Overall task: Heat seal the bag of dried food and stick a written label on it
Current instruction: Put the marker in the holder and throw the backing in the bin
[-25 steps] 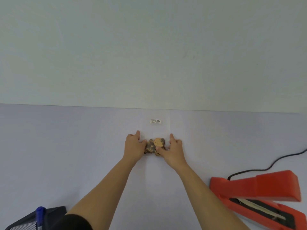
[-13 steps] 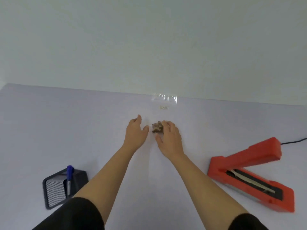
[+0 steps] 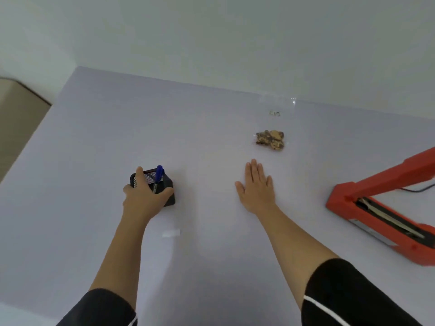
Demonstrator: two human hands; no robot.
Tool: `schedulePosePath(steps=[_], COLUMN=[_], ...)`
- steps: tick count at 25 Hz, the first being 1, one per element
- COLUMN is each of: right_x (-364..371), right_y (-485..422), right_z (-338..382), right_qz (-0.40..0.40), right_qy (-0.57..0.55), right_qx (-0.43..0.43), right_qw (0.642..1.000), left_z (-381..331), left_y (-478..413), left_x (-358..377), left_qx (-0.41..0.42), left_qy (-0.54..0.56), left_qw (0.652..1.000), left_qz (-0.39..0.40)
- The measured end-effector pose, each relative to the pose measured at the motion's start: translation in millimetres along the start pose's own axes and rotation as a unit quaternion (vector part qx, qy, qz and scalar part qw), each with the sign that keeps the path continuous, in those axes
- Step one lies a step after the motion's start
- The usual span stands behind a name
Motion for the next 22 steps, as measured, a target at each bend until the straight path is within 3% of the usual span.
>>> schedulePosePath(steps=[3,6,10,15,22], right_x=[2,2,3,4,5], right_y=[2,4,6,0,0], right_z=[-3,-3,-4,-7,-10], right_qz=[-0.008,-0.028,-0.044,-0.055,-0.071], right_qy=[-0.004,-0.021,-0.038,-0.055,-0.065], right_qx=[0.005,0.008,0.006,0.004,0.007], right_qw=[1.0,0.999,0.998,0.997,0.995], left_z=[-44,-113,-216,-305,-352], left_y=[-1,-12,-41,-81,-110], left_x=[2,20,35,56,72], left_qx=[0.058,0.132,0.218,0.263,0.282], left_qy=[0.041,0.087,0.076,0.059,0.041], left_qw=[0.997,0.987,0.973,0.962,0.956], left_qz=[-0.028,-0.005,-0.016,-0.041,-0.064])
Point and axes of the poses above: each hand's wrist, its own y-axis away from the middle knuckle, its own x-axis out of the palm, z = x × y, the point moved 10 cm from there along -y, towards the middle knuckle, and after that the axes turned 1 degree about -x, right-handed, at the moved point
